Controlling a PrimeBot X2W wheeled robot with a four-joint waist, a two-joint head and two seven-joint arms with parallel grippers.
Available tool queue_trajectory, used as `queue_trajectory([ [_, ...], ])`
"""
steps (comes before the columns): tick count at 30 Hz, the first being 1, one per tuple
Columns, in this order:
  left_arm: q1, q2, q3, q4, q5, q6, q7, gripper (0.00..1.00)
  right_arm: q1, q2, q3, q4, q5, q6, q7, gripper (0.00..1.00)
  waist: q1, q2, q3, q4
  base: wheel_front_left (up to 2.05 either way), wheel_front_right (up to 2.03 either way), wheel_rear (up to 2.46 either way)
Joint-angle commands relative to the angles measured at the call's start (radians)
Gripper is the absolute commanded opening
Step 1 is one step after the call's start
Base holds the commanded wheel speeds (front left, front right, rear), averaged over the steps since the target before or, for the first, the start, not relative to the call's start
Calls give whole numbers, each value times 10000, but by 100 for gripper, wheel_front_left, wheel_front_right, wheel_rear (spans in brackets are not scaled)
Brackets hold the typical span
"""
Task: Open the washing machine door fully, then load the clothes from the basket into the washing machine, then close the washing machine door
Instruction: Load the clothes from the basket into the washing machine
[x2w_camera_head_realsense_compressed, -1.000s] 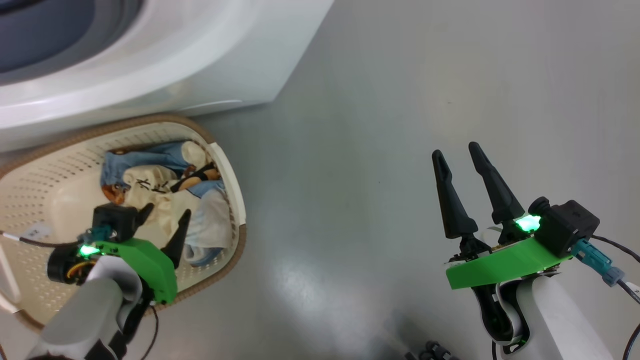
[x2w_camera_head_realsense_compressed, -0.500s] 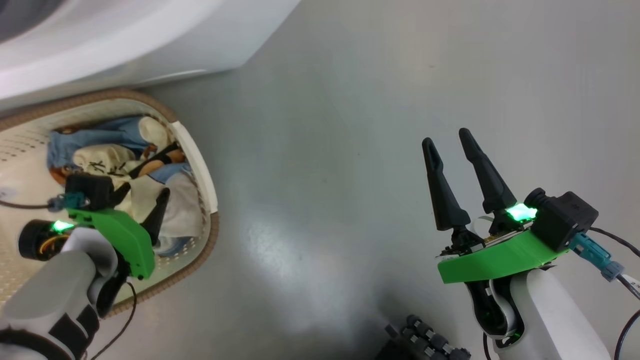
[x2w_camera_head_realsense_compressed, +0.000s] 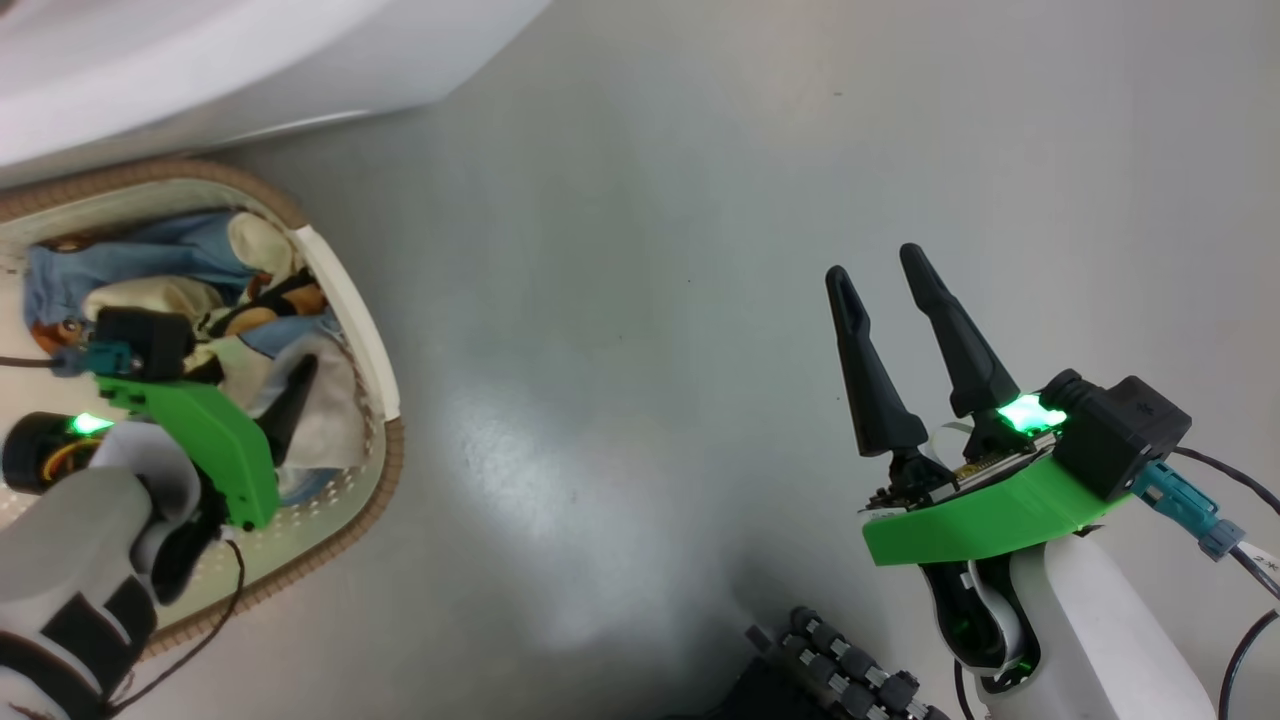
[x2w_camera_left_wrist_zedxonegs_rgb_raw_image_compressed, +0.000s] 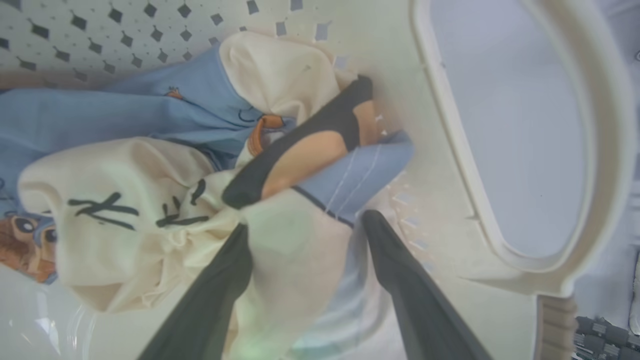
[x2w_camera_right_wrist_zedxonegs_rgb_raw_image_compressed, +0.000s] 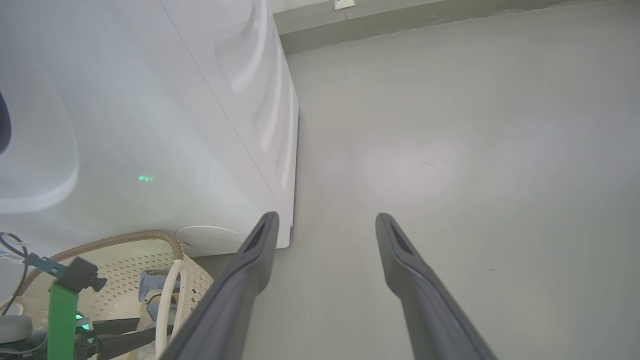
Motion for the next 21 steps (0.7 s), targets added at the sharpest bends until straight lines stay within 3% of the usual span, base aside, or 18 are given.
queue_trajectory([
  [1,-105,286,83,-117,-249,8,-6,100,204,-90,224,-249,81,46,-80,100,0,-1,55,-62,0,0,0],
  [2,-152,315,-2,-109,-352,8,-7,86,214,-90,242,-272,84,46,-80,100,0,-1,68,-82,0,0,0],
  [3,-193,343,-100,-95,-447,8,9,44,222,-90,256,-291,86,46,-80,100,0,-1,77,-100,0,0,0],
  [4,-237,367,-199,-82,-521,8,12,18,231,-90,262,-306,84,46,-80,100,0,-1,85,-112,0,0,0],
  [5,-273,381,-283,-84,-609,8,4,0,237,-90,261,-315,80,46,-80,100,0,-1,89,-119,0,0,0],
  [21,-345,52,-610,606,-1849,8,-1157,0,148,-89,-28,-258,-184,46,-80,100,0,-1,-614,435,0,0,0],
])
